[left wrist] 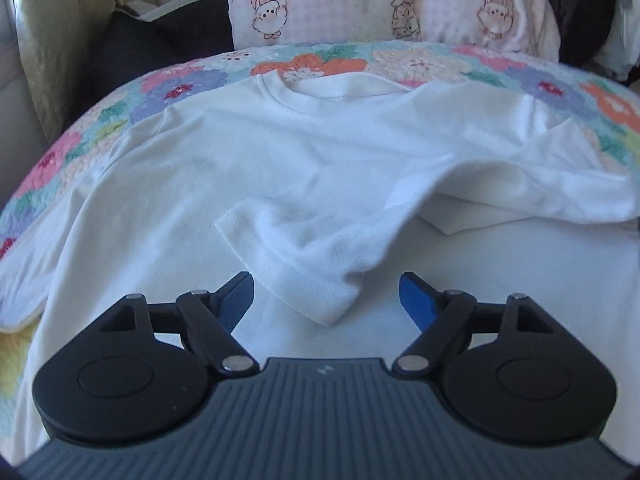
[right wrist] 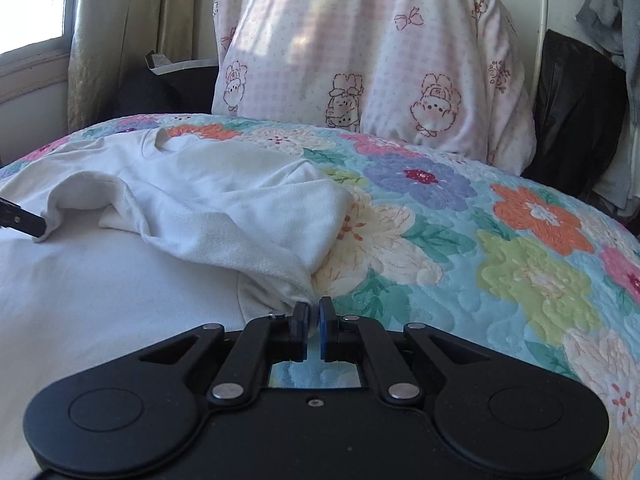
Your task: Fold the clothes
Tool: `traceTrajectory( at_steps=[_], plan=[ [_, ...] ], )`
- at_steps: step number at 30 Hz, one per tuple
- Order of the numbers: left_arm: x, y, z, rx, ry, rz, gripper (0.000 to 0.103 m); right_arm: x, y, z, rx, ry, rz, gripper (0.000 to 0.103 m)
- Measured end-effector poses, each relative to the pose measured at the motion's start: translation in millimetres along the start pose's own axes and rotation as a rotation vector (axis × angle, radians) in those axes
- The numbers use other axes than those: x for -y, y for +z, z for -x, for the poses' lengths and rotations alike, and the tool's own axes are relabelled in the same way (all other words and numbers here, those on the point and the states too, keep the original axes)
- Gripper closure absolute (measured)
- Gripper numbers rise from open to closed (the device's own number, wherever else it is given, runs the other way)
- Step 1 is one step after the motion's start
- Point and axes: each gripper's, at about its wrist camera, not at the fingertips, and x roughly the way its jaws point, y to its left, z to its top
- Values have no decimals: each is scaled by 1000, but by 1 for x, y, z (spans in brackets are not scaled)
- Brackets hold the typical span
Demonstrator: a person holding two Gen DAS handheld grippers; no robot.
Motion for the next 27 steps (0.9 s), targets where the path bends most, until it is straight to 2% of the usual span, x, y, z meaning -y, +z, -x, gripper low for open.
traceTrajectory(
  at_steps=[1,2,3,4,5,8,10,12,13,14,17,20,21,24,26,27],
  plan=[
    [0,1,-8,1,31,3,25,2,2,1,-2,15,-4,99],
    [1,2,-15,1,61,6,40,5,4,3,-5,30,-7,99],
    [-6,5,-18,15,53,41,56,6,6,4,-6,45,7,99],
    [-12,10,-16,25,76,56,101,5,7,5,-7,51,39,99],
    [-17,14,-14,35,99,71,99,4,8,6,-11,51,79,99],
    [-28,23,22,217,164,39,99,-4,8,7,-34,45,183,99],
    [-39,25,46,304,167,63,99,-15,6,7,-67,49,253,99],
    [-48,18,59,313,173,68,99,-28,4,7,-101,54,326,99],
    [-53,10,58,290,178,69,99,-35,3,7,-119,57,362,99],
    [-59,0,52,231,186,72,99,-40,3,8,-141,67,394,99],
    [-82,-33,33,49,105,163,99,-54,4,12,-215,111,485,92],
    [-93,-53,38,-31,35,218,98,-48,12,27,-264,210,489,90],
    [-95,-52,43,-54,14,207,96,-43,17,34,-259,244,470,85],
    [-100,-45,61,-98,-48,188,87,-26,36,55,-191,291,410,61],
    [-106,-39,74,-96,-82,196,68,-17,51,59,-151,306,386,59],
    [-109,-37,83,-69,-87,210,61,-13,58,58,-139,308,375,58]
  ],
)
